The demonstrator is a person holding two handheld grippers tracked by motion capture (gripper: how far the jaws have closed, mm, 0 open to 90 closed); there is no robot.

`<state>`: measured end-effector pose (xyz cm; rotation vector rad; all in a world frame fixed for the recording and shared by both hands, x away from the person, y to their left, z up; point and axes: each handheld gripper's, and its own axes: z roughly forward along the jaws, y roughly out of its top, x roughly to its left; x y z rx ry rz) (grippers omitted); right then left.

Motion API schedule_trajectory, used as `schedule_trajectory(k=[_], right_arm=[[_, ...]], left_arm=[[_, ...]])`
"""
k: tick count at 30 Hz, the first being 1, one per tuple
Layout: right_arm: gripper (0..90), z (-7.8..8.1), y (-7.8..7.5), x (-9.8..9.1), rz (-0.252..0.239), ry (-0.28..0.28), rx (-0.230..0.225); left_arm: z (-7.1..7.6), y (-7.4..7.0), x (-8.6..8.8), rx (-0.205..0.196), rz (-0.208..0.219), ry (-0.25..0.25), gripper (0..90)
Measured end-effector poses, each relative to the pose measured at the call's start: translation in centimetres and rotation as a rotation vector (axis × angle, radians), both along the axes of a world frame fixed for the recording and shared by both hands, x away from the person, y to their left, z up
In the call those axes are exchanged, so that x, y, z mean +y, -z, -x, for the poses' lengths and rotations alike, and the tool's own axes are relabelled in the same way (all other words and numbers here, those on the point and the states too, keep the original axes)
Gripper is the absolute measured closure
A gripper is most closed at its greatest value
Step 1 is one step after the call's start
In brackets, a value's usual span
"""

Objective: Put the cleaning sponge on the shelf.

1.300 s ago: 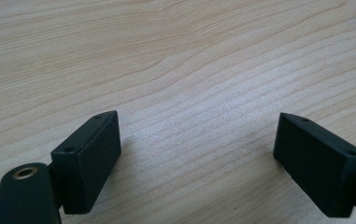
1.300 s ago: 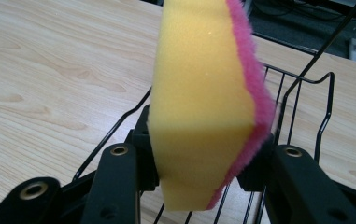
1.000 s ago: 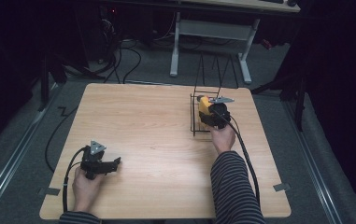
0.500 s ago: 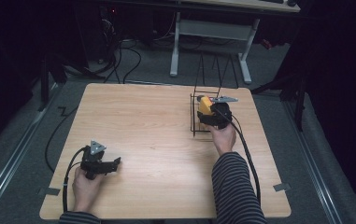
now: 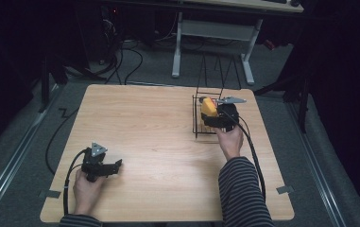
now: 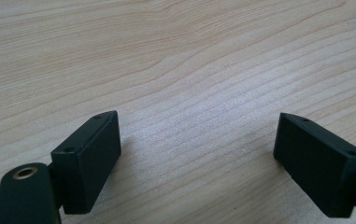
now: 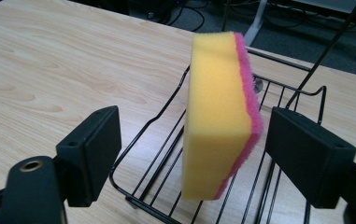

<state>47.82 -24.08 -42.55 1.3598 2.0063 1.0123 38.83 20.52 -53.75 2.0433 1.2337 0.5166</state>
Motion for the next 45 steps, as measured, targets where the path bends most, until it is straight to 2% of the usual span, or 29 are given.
schedule_trajectory(k=[7,15,18,20,24,32,45], right_arm=[[18.6,1.8,-1.1,-1.4,-0.050,0.004,-0.035],[19.4,3.0,-2.0,-2.5,-0.055,-0.003,-0.052],[22.2,3.8,-2.3,-3.2,-0.096,-0.009,-0.074],[23.3,4.2,-2.3,-3.6,-0.122,-0.002,-0.068],[24.2,5.0,-2.6,-4.3,-0.104,-0.001,-0.078],[26.6,6.8,-4.1,-4.8,-0.120,-0.016,-0.128],[28.3,8.4,-5.1,-5.3,-0.099,-0.006,-0.143]], left_arm=[[0.0,0.0,0.0,-0.001,-0.001,0.000,15.5],[0.0,0.0,0.0,-0.001,-0.002,0.002,15.5],[0.0,0.0,0.0,-0.001,-0.002,0.002,15.5],[0.0,0.0,0.0,-0.001,-0.002,0.002,15.5],[0.0,0.0,0.0,-0.001,-0.002,0.002,15.5],[0.0,0.0,0.0,-0.001,-0.002,0.002,15.5],[0.0,0.0,0.0,-0.001,-0.002,0.002,15.5]])
